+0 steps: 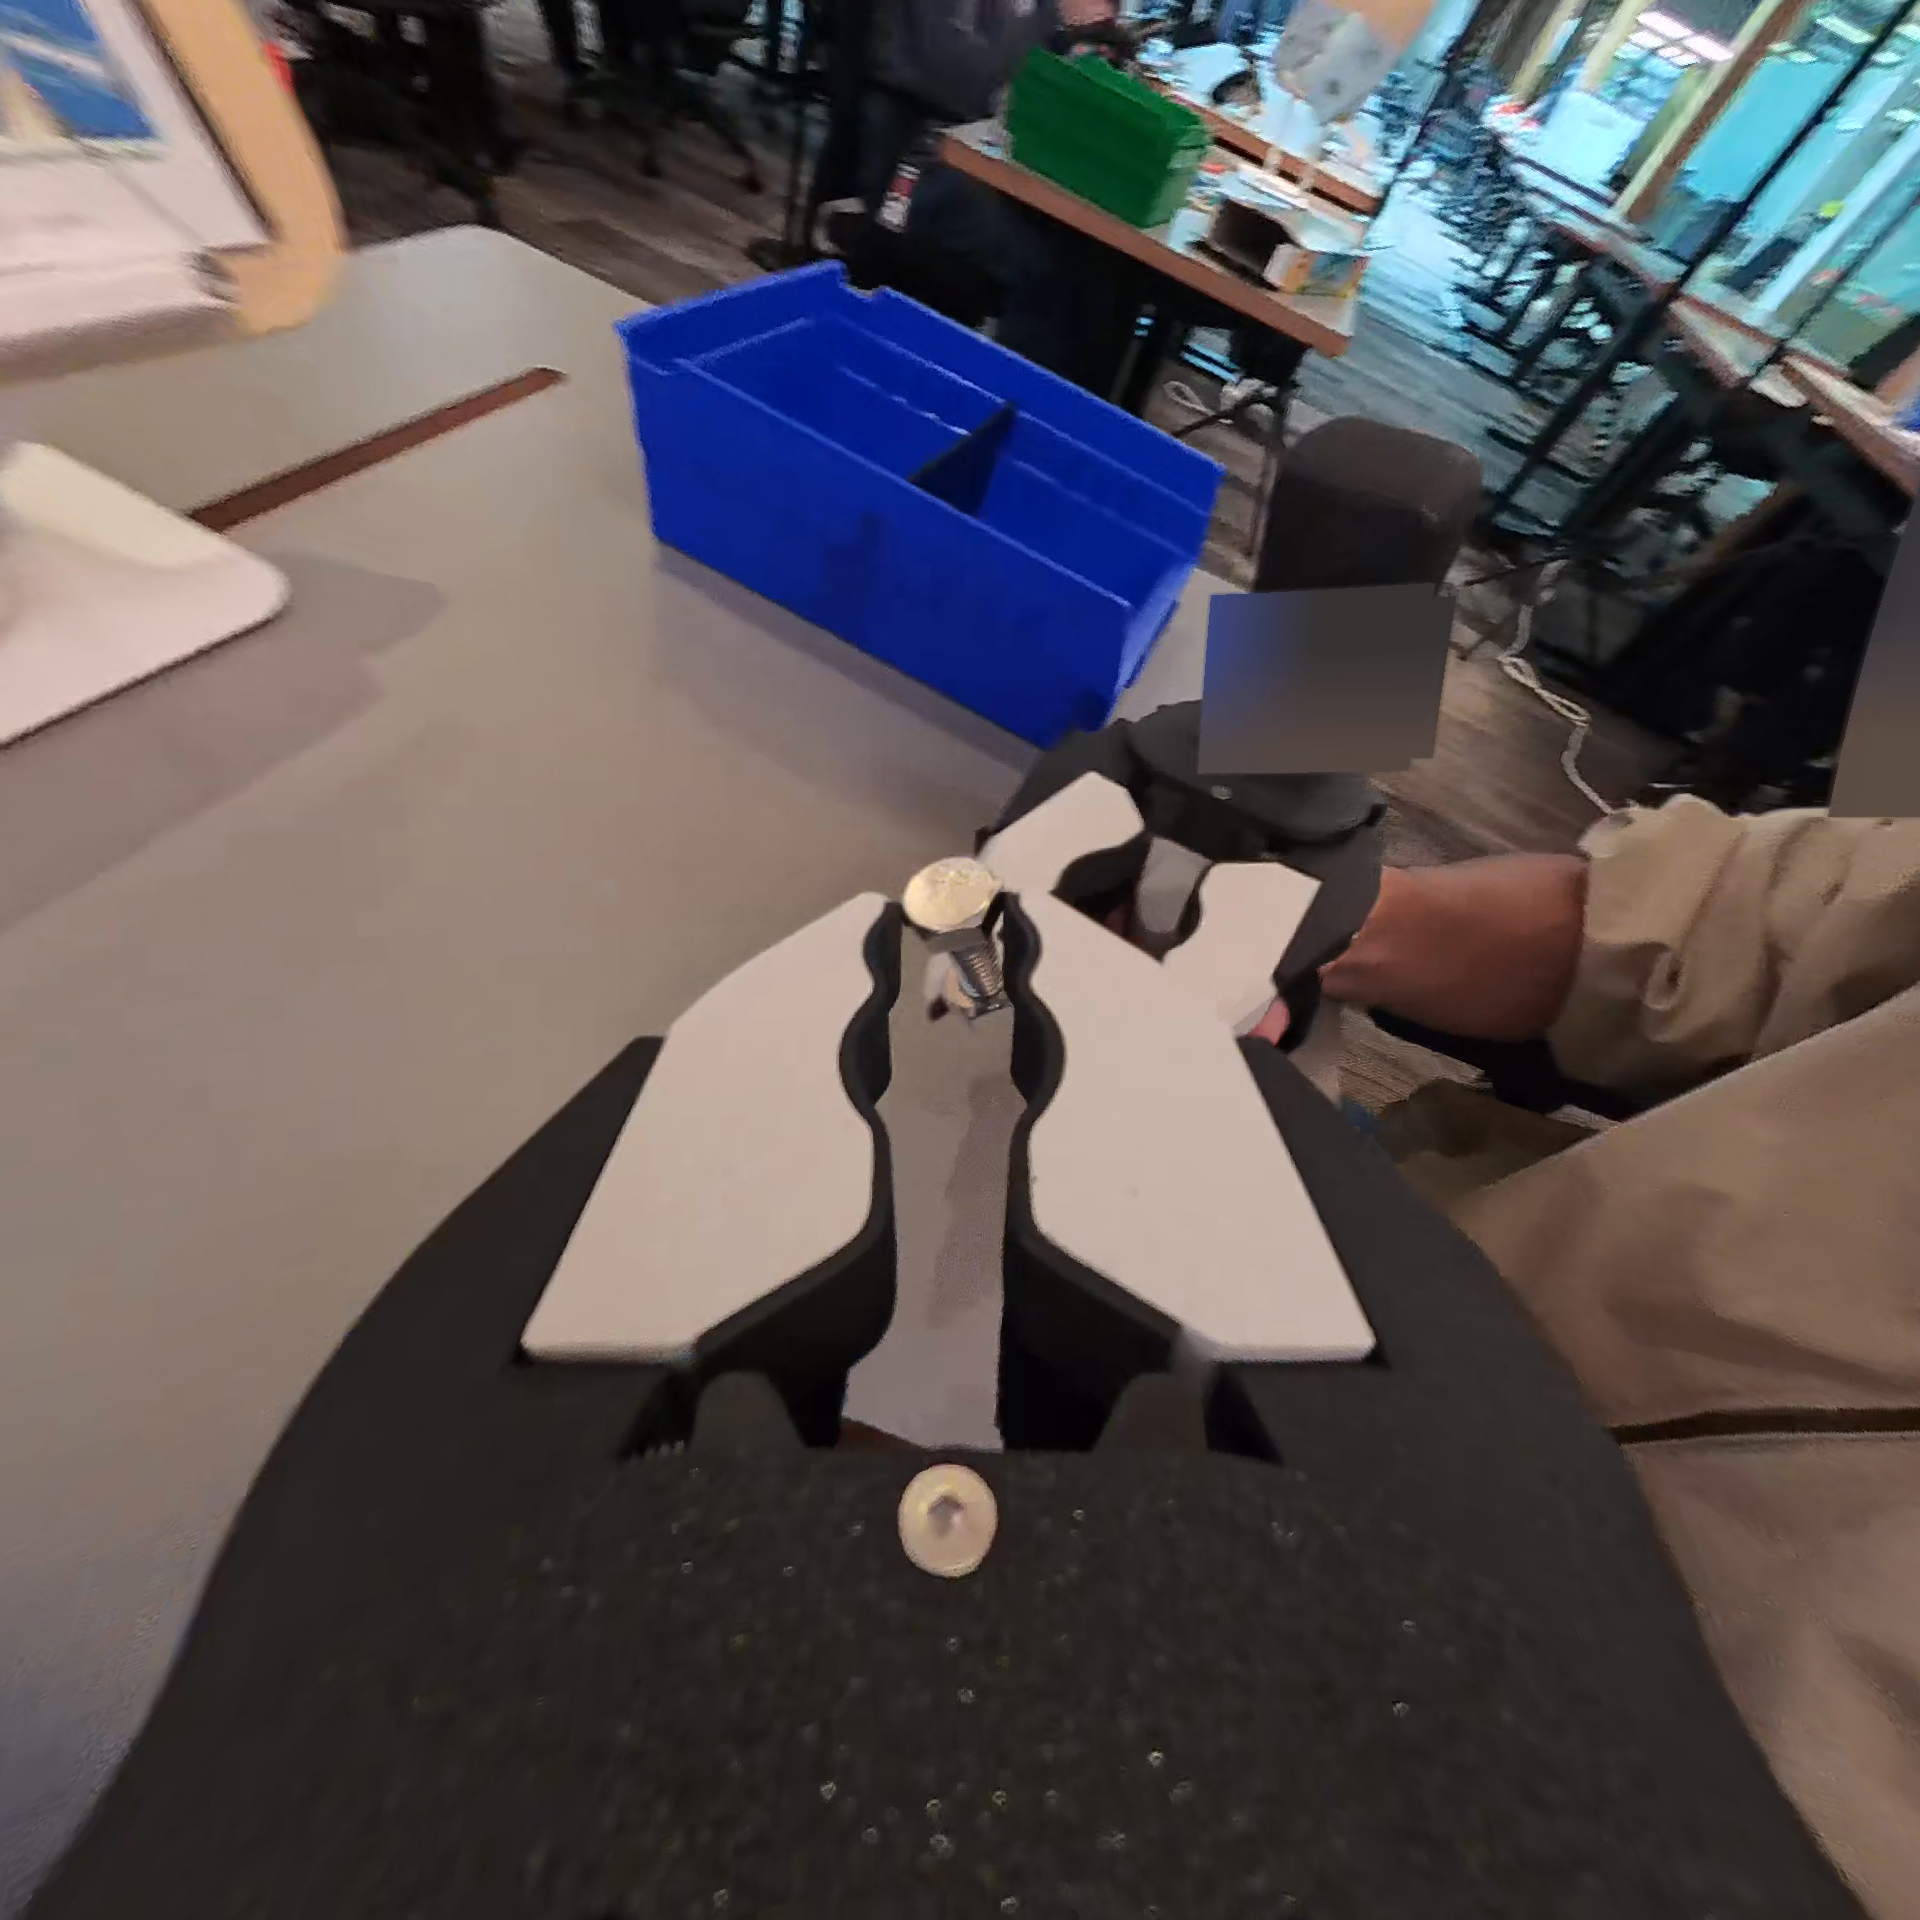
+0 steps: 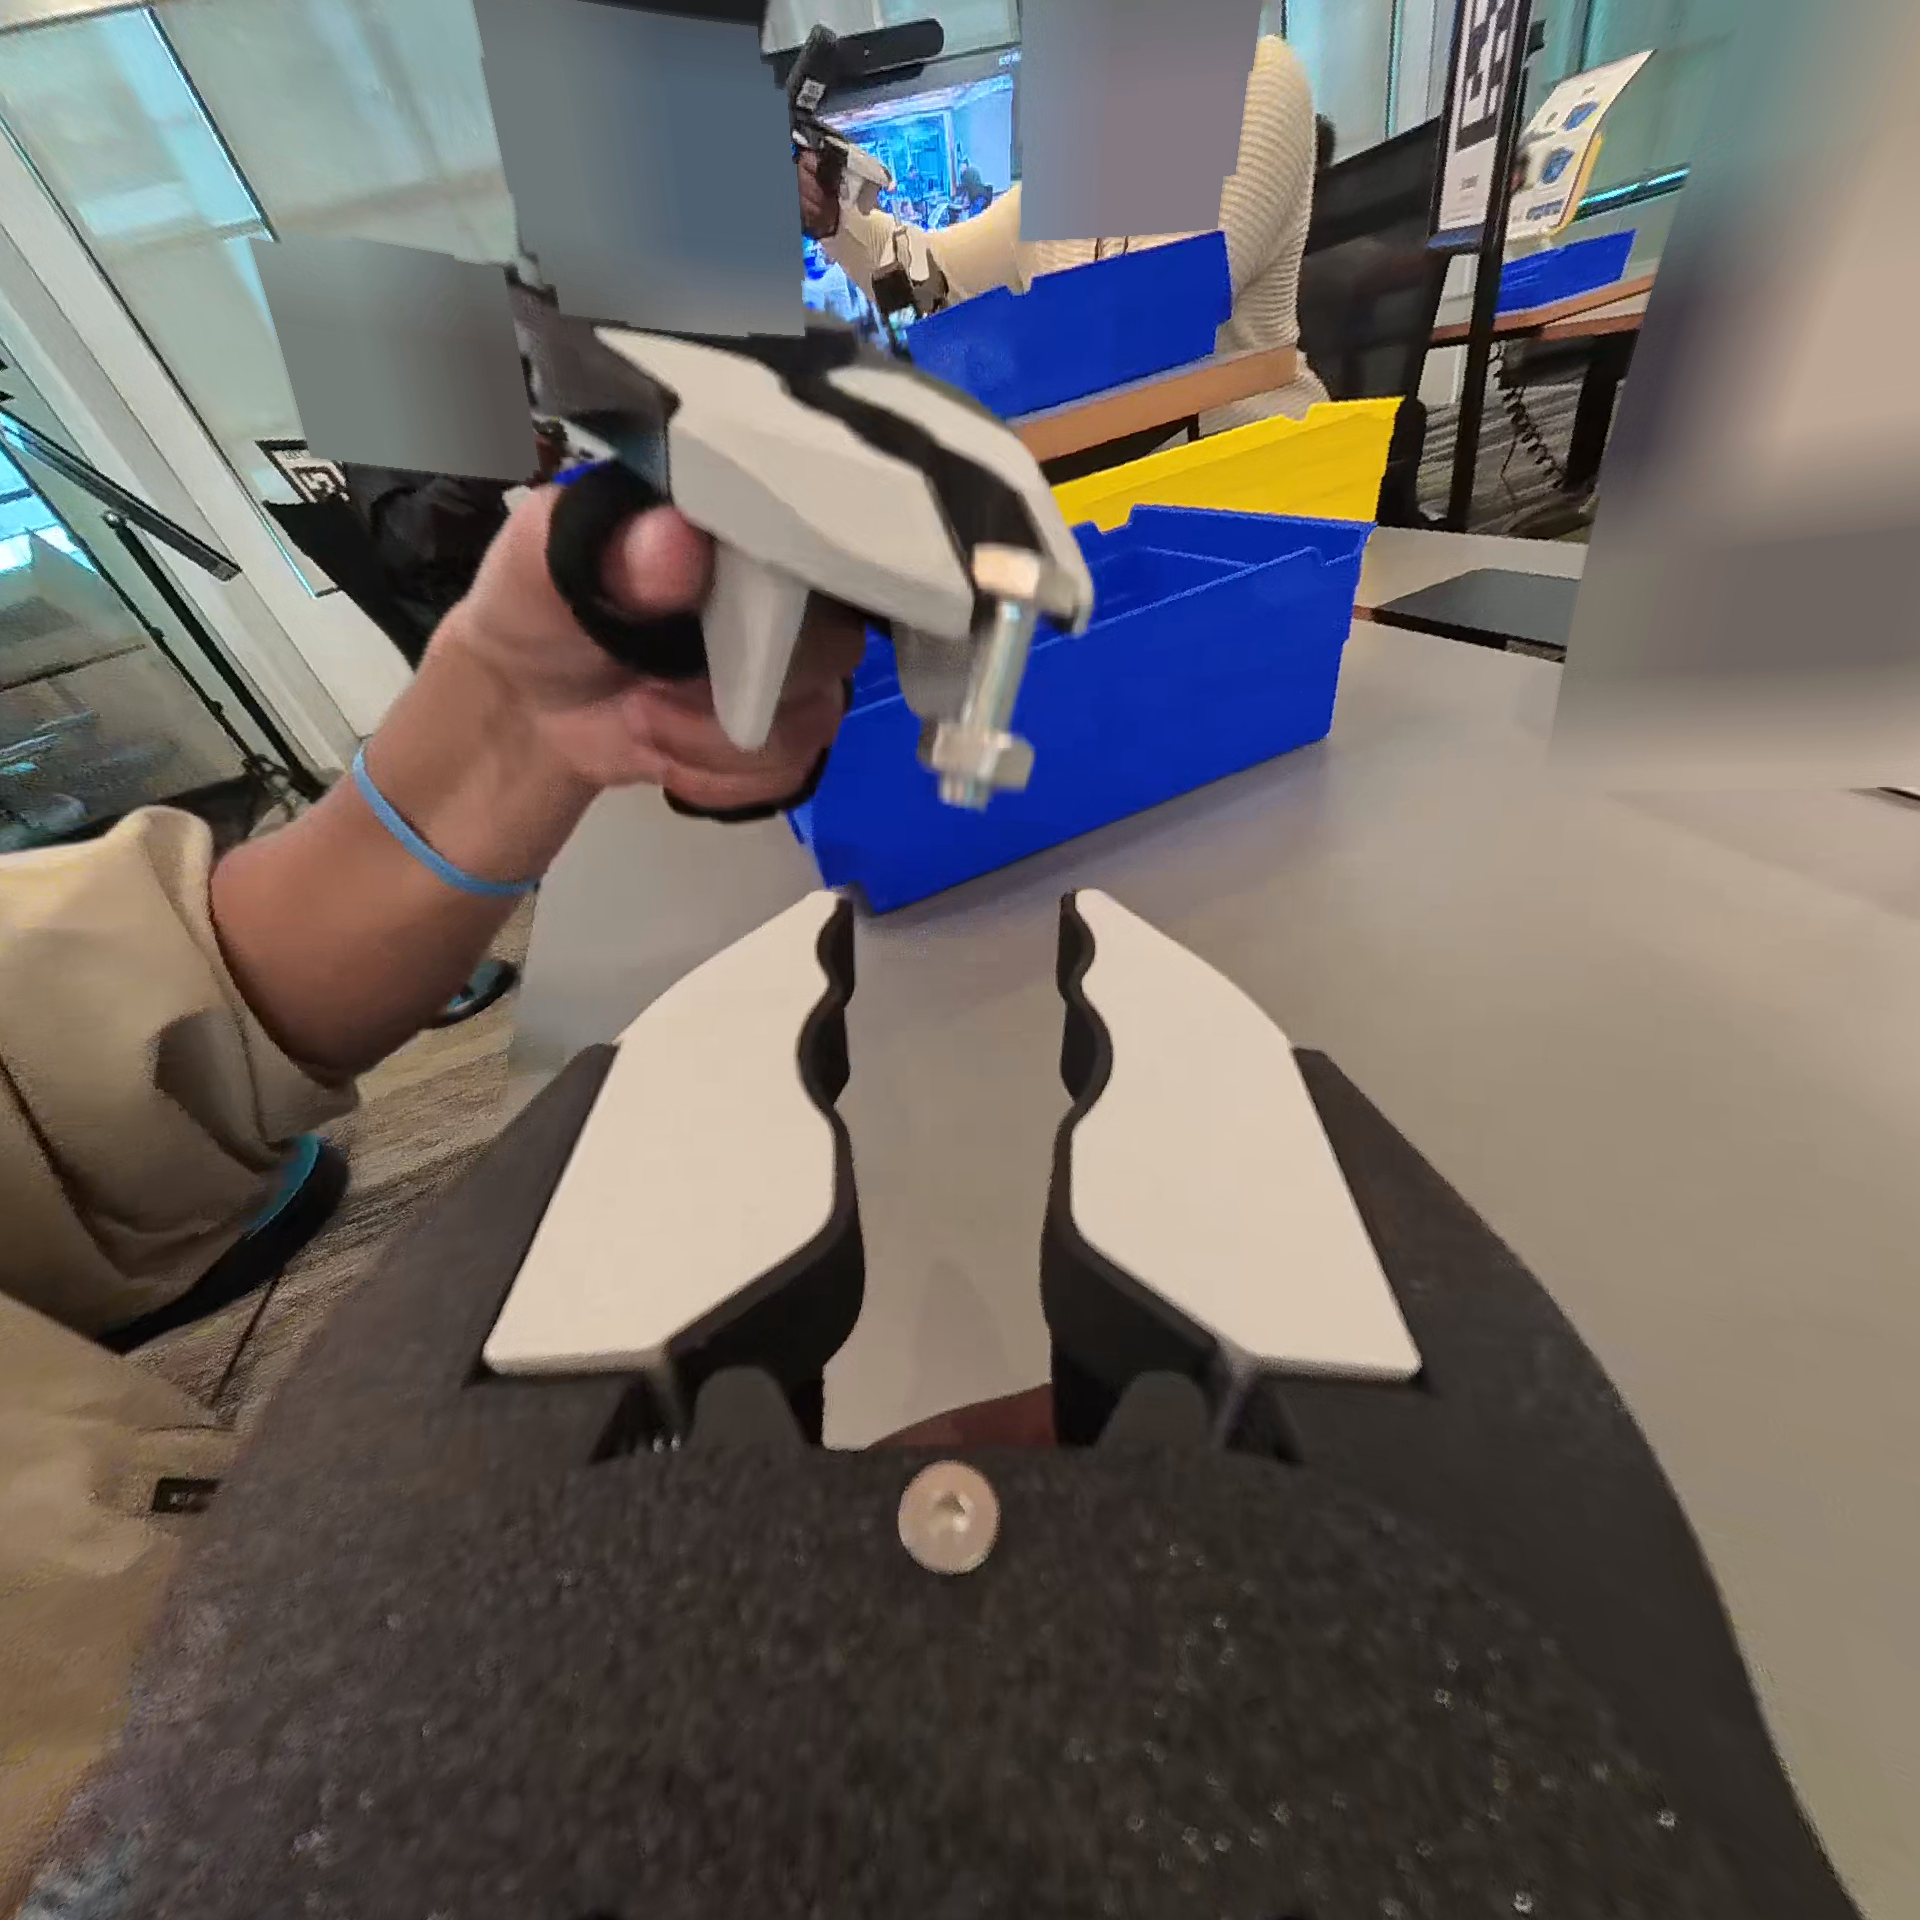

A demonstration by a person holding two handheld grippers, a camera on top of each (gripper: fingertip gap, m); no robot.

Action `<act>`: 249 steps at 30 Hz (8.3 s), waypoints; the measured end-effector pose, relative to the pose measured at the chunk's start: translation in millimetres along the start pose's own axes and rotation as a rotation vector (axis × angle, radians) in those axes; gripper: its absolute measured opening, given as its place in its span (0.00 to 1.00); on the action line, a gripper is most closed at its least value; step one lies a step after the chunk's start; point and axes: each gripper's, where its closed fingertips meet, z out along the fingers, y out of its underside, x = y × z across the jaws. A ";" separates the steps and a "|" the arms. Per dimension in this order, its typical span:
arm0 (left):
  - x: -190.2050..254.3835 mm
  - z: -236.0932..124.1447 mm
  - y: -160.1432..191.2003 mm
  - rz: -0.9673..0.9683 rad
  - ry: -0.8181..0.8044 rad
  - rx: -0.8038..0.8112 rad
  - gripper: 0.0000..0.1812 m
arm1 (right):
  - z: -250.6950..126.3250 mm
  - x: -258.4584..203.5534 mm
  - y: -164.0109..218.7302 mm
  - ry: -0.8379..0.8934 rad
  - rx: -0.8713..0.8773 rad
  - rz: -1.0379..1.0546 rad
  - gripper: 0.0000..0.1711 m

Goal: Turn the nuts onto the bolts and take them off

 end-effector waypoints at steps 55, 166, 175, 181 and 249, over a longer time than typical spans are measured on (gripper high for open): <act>16.5 8.8 21.3 0.147 0.267 0.263 0.11 | -34.7 8.3 4.2 -0.131 -0.123 -0.058 0.20; 31.5 27.1 56.0 0.147 0.360 0.191 0.10 | -34.0 1.2 12.0 0.179 -0.316 -1.041 0.11; 35.7 5.2 35.4 0.184 0.366 0.314 0.10 | -35.7 -30.6 -7.0 -0.333 -0.096 0.048 0.31; 34.3 1.1 32.1 0.177 0.365 0.330 0.10 | -33.3 -39.1 -15.6 -0.474 -0.003 0.290 0.31; 36.5 7.9 40.2 0.221 0.345 0.280 0.10 | -23.9 -19.9 -0.3 -0.334 -0.067 0.189 0.11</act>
